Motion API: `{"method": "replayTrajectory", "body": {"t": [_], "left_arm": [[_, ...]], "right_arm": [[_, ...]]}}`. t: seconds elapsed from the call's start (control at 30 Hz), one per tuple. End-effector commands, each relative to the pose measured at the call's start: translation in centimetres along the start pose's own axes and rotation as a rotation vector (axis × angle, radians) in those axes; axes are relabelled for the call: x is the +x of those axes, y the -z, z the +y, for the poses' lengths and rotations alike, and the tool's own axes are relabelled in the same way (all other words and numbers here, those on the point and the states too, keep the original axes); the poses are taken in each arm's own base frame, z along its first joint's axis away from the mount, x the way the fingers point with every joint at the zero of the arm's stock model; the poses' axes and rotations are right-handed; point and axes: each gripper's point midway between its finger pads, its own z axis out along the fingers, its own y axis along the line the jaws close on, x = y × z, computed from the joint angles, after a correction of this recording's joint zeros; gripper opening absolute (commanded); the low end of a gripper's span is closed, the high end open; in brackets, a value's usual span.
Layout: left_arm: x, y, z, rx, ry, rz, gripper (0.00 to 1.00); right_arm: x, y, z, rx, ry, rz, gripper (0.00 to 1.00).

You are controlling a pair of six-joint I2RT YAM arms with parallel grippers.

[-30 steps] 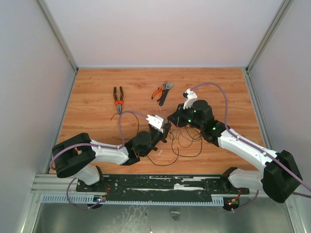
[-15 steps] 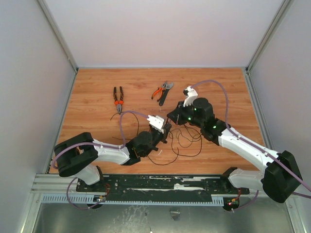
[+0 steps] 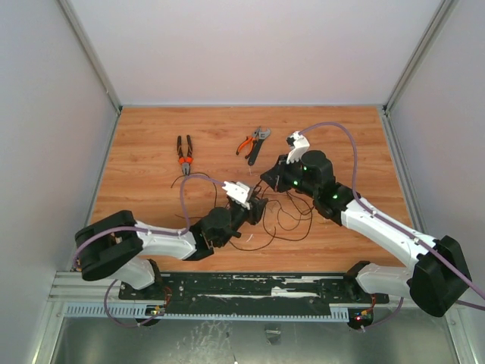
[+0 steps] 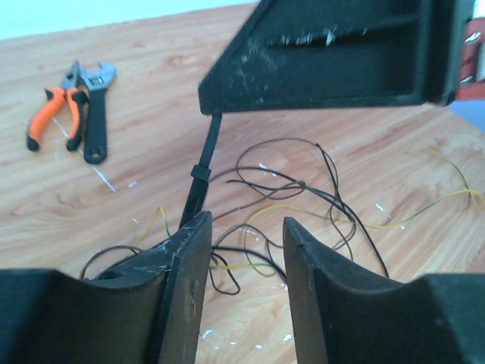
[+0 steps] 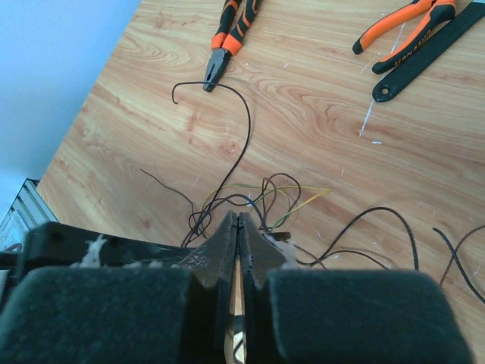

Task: Zip-tie the wires
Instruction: Tie the cable at the center of the board.

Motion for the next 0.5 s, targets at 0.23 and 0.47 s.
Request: {"method": "replayTrajectory", "body": {"t": [0.23, 0.47], "left_arm": [[-5.3, 3.1, 2.0, -0.026, 0.040, -0.108, 0.55], [-5.1, 2.9, 2.0, -0.011, -0.018, -0.087, 0.56]], "right_arm": [[-0.7, -0.5, 0.3, 0.012, 0.021, -0.004, 0.00], [-0.7, -0.8, 0.8, -0.008, 0.010, 0.009, 0.00]]}}
